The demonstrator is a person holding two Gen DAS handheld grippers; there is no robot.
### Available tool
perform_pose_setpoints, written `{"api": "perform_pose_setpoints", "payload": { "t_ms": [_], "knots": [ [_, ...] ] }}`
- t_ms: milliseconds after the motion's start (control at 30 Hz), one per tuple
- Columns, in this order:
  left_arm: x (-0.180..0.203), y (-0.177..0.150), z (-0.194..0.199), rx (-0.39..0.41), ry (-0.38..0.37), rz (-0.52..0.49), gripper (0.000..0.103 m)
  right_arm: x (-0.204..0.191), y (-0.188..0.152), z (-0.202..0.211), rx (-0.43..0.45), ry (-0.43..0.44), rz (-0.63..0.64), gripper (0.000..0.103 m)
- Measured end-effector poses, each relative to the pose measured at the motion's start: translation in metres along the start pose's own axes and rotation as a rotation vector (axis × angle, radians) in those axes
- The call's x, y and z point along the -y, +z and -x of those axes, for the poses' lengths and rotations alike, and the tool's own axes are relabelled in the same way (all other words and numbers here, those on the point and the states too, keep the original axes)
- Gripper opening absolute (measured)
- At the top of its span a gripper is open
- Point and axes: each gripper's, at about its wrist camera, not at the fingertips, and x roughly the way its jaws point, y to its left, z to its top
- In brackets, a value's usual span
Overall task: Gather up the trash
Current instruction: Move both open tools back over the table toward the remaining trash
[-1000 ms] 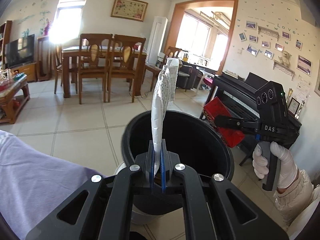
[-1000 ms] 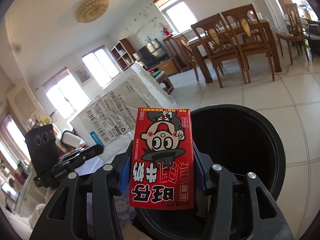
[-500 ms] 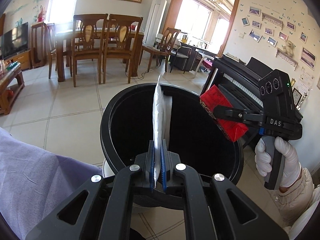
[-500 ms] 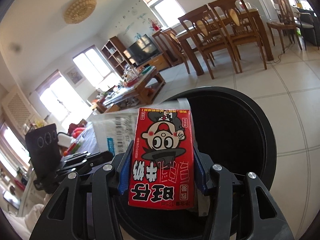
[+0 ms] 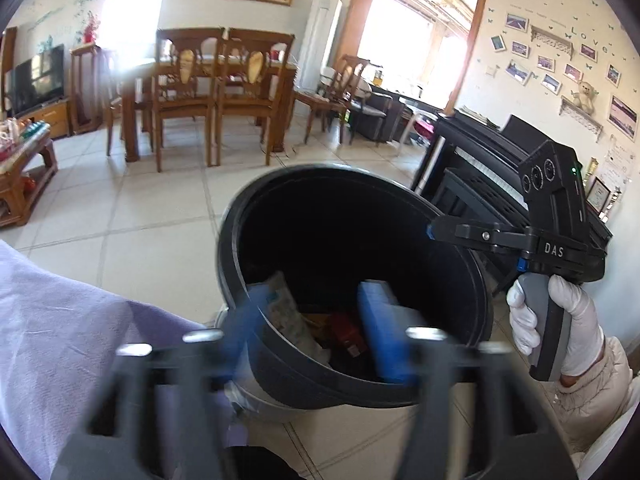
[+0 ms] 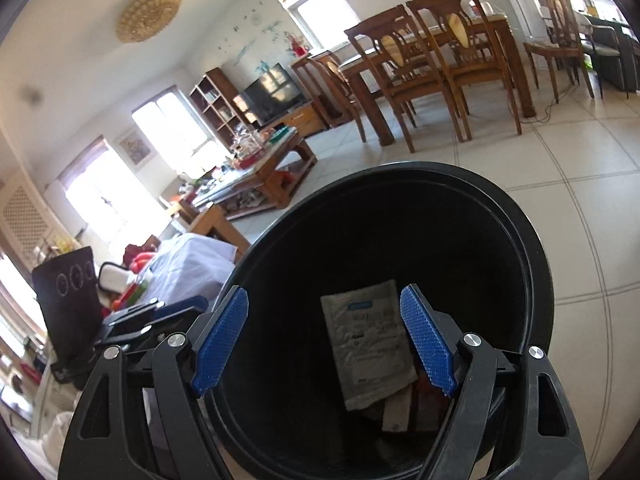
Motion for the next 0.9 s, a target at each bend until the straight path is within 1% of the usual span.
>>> {"api": "perform_pose_setpoints", "payload": {
  "t_ms": [67,133,200,267,333,367,500,633,767,900],
  "knots": [
    [0.002,-0.002,0.011,0.042,0.006,-0.003,0.092,-0.004,0.002,-0.001,0.000,0.000,0.008,0.081],
    [-0.001,-0.003,0.019,0.052,0.020,0.004,0.092,-0.011,0.004,-0.004,-0.001,0.002,0.017,0.082],
    [-0.006,-0.004,0.028,0.066,0.034,0.019,0.097,-0.021,0.005,-0.007,-0.006,0.003,0.025,0.084],
    [-0.014,-0.005,0.038,0.083,0.044,0.042,0.098,-0.032,0.007,-0.011,-0.007,0.005,0.036,0.090],
    [-0.023,-0.008,0.048,0.092,0.065,0.065,0.098,-0.043,0.005,-0.014,-0.010,0.007,0.051,0.093],
    [-0.027,-0.009,0.052,0.094,0.076,0.074,0.098,-0.051,0.006,-0.017,-0.017,0.004,0.058,0.098],
    [-0.048,-0.015,0.073,0.099,0.109,0.112,0.098,-0.080,0.011,-0.031,-0.046,-0.003,0.079,0.098],
    [-0.071,-0.024,0.104,0.126,0.147,0.152,0.098,-0.117,0.011,-0.050,-0.064,0.007,0.121,0.098],
    [-0.093,-0.039,0.138,0.151,0.211,0.181,0.098,-0.159,0.011,-0.077,-0.109,0.043,0.148,0.098],
    [-0.125,-0.059,0.175,0.153,0.300,0.210,0.098,-0.212,0.007,-0.111,-0.163,0.081,0.235,0.098]
  ]
}}
